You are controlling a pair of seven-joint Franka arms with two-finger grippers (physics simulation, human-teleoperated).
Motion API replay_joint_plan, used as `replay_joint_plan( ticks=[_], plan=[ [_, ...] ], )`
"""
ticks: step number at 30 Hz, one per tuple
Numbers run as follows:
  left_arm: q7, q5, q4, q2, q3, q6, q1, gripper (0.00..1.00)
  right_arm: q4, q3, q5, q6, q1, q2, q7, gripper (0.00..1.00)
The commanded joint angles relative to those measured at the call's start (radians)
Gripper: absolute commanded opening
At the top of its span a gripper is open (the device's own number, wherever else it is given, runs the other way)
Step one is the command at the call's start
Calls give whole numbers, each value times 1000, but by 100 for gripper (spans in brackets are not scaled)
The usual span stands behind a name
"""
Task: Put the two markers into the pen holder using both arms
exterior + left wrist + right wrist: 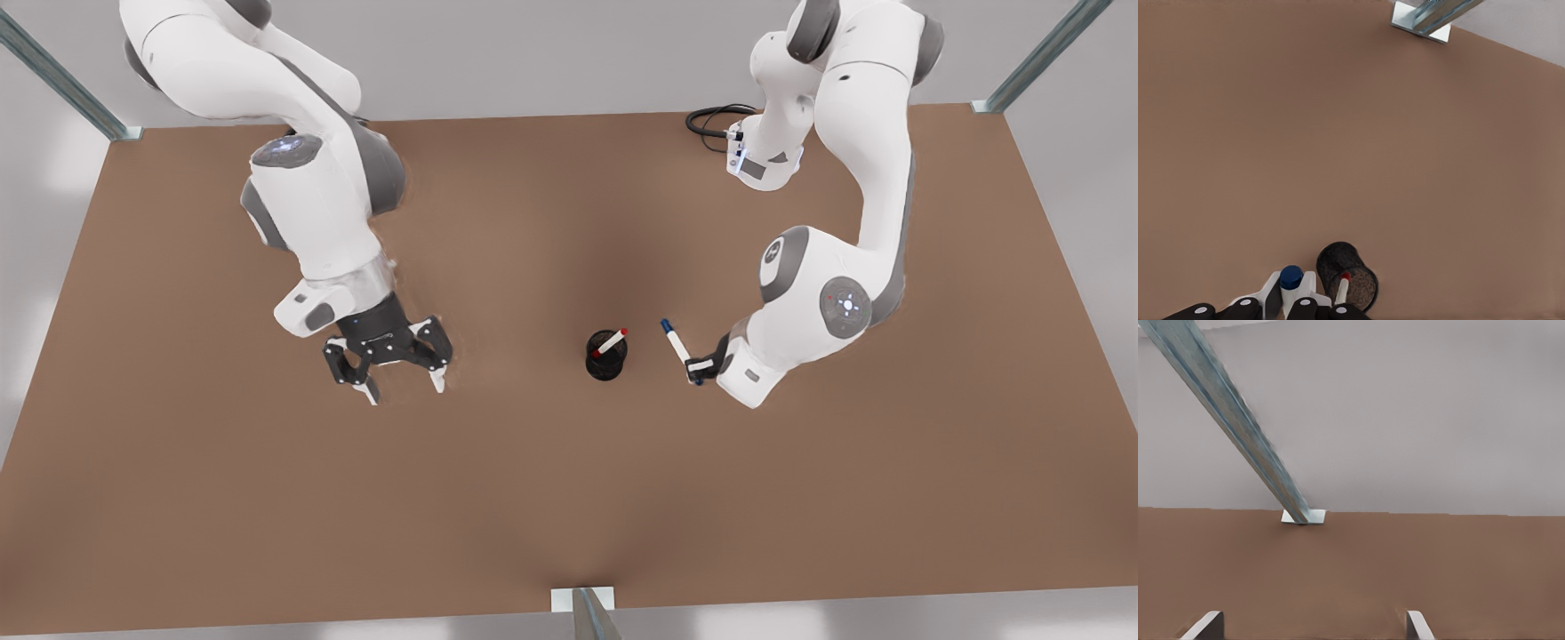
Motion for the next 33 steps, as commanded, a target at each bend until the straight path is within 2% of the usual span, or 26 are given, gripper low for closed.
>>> replay_joint_plan(
  ticks=[1, 2, 4, 8, 12, 17, 33],
  plan=[
    [269, -9, 10, 16, -20, 279, -13, 21, -7, -572, 440, -431, 336, -142, -638, 100],
    [374, -9, 10, 25, -36, 368, -13, 21, -4, -752, 434, -545, 472, -162, -629, 100],
    [374, -11, 1, 37, -41, 478, -67, 21, 50, -754, 412, -626, 449, -125, -627, 100],
    [377, -9, -97, 43, -40, 561, -102, 21, 50, -749, 417, -591, 466, -102, -618, 100],
    [418, -6, -228, -3, -40, 587, -108, 21, 53, -740, 417, -591, 469, -102, -620, 100],
    [426, -5, -315, -41, -40, 650, -148, 21, 52, -740, 418, -591, 469, -100, -624, 100],
    [527, -3, -465, -30, -35, 879, -180, 21, 55, -737, 410, -594, 472, -102, -618, 100]
  ],
)
